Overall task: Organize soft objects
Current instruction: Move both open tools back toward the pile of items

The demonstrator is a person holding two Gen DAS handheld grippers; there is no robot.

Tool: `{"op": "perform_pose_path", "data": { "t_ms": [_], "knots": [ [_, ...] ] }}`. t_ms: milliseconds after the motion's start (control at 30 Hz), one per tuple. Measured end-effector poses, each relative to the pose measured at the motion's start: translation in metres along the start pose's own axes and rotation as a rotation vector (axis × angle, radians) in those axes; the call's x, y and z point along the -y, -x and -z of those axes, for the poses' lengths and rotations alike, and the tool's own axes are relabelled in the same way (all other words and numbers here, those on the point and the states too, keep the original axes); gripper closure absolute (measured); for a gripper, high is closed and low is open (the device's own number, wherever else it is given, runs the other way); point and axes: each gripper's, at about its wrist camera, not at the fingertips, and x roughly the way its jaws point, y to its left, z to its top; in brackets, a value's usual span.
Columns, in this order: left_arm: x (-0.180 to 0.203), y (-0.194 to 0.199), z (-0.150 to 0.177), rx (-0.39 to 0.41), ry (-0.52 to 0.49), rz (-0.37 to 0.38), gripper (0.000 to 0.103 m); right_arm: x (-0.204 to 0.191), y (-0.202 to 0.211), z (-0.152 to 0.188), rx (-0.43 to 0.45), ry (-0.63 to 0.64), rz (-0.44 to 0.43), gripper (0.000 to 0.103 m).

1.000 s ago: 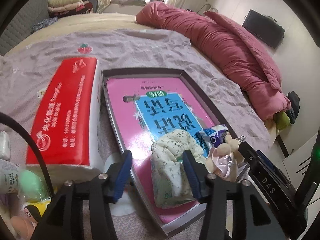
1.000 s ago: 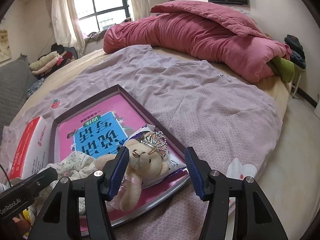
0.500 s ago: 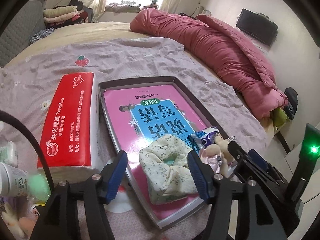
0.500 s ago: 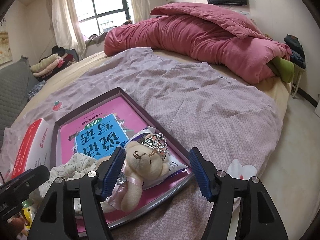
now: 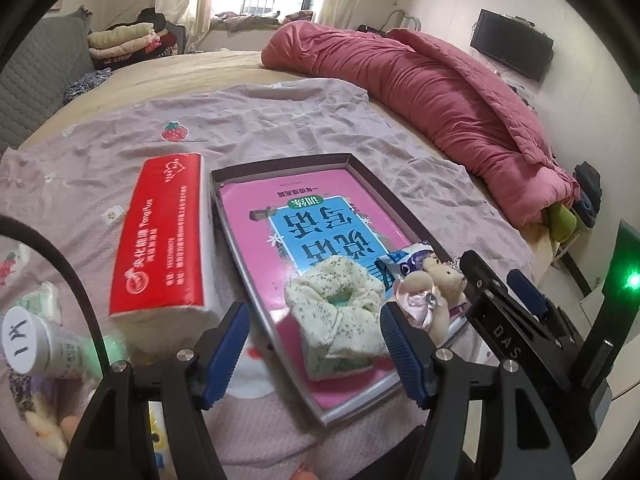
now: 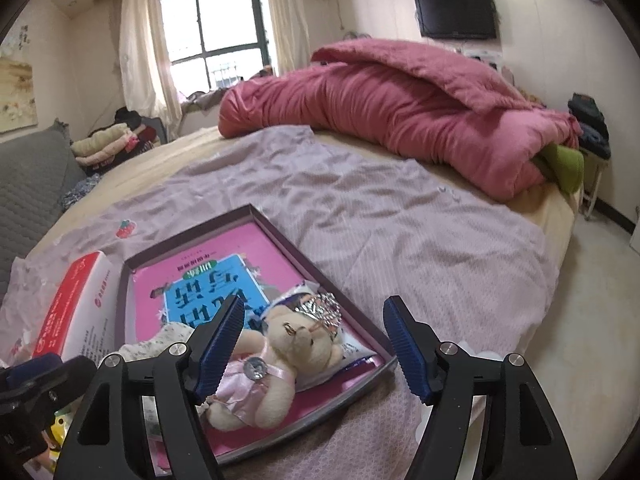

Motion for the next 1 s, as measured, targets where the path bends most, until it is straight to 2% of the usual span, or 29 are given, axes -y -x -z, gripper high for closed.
{"op": "perform_pose_path", "data": {
  "t_ms": [133,300,467,633,1000],
  "knots": [
    [-0.002,0.012,0.003,0.01,0.0,-0.011,0.036,-0.004,0.007,-0.001,0.031,0.015,0.005,0.03],
    [-0.009,0.031,0.009,0.02,0.019,-0.009,0.036,-0.002,0.033,-0.003,0.138,0.004,-0.01,0.028],
    [-0.019,0.055,0.015,0.044,0.024,-0.026,0.036,-0.014,0.049,-0.004,0.136,0.03,-0.038,0.028],
    [-0.031,0.081,0.019,0.075,0.035,-0.036,0.035,-0.032,0.073,-0.005,0.18,0.064,-0.071,0.028],
    [-0.097,0.15,0.021,0.163,0.157,-0.111,0.035,-0.065,0.113,-0.003,0.191,0.082,-0.162,0.027]
  ]
}}
